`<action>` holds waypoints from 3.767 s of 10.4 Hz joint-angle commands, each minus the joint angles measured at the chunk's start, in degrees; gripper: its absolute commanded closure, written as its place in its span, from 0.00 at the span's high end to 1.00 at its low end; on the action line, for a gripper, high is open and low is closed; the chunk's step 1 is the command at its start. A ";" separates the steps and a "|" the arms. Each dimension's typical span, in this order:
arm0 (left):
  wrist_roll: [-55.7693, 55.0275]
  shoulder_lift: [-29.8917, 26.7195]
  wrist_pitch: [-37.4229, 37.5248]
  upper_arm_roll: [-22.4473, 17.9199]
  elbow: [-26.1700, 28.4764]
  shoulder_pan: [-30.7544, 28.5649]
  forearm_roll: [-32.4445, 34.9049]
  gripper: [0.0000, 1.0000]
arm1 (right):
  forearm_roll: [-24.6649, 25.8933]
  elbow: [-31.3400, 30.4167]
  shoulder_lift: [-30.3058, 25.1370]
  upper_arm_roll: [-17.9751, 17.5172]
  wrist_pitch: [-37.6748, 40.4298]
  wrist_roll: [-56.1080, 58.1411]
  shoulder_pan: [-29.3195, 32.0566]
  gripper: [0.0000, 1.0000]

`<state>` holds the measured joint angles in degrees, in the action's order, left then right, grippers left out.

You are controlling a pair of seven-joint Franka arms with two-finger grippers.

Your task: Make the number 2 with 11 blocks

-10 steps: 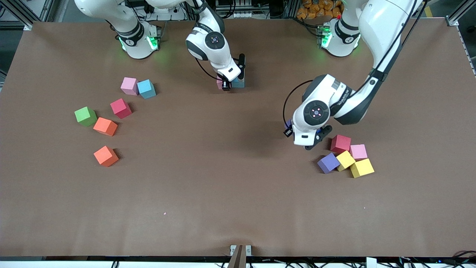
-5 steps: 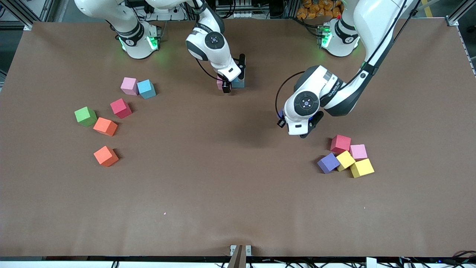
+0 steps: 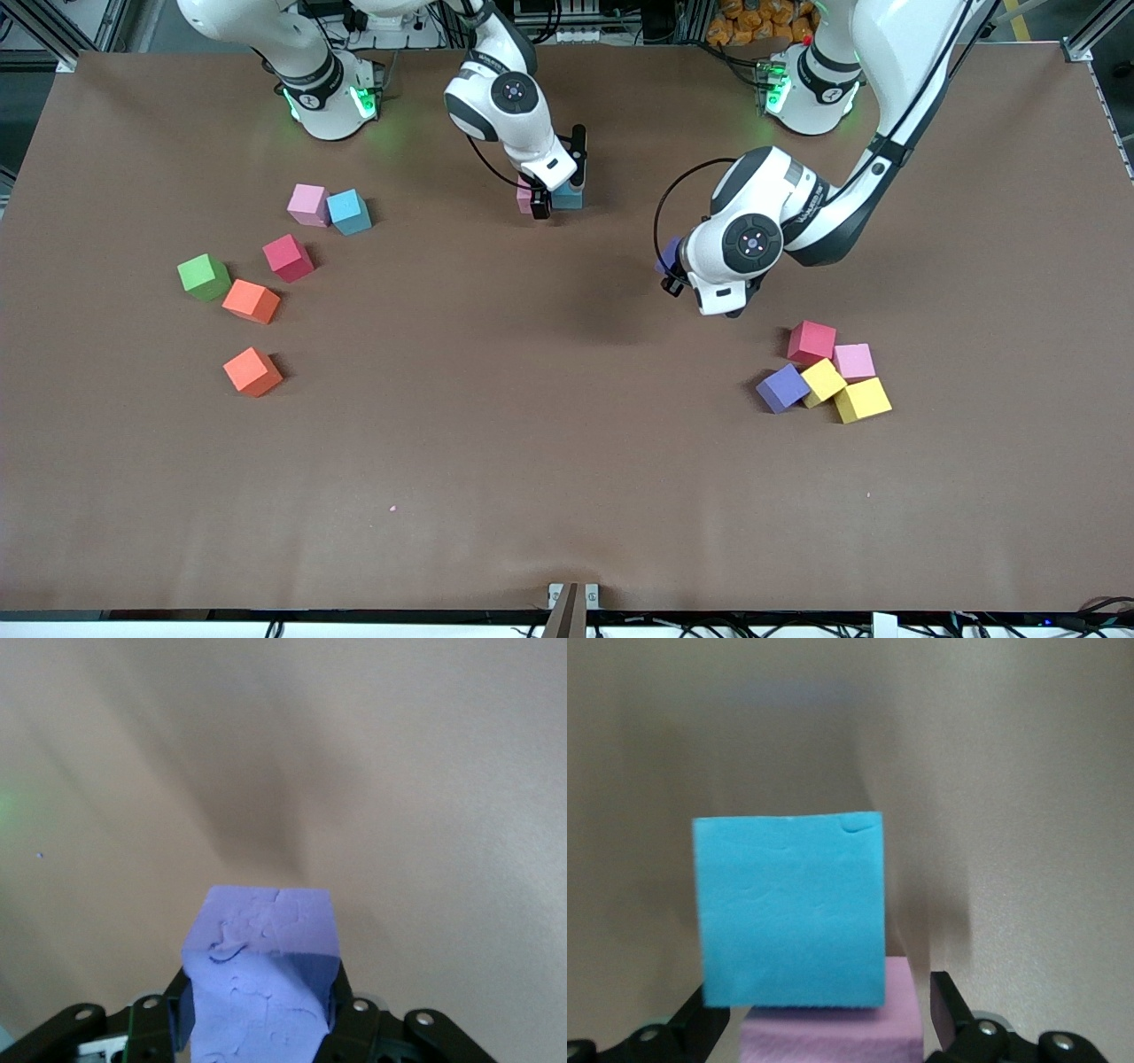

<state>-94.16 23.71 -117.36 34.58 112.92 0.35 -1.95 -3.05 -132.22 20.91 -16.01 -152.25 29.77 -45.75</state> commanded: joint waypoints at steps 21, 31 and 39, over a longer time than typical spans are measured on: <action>-43.47 -4.82 -35.29 11.48 23.39 9.14 -1.13 0.57 | 3.04 1.33 -18.93 1.24 14.97 14.78 52.24 1.00; -51.13 -3.41 -36.62 11.21 24.28 12.92 -1.04 0.57 | 8.42 22.79 9.41 8.63 11.01 21.30 57.52 1.00; -51.83 -1.83 -38.11 10.07 24.45 13.54 0.89 0.57 | 2.97 21.74 9.94 9.33 17.17 19.63 58.49 1.00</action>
<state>-145.26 21.53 -153.97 45.18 137.07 13.37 -1.92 0.70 -110.66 30.34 -6.18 -134.85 49.36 11.83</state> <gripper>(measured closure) 0.427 0.000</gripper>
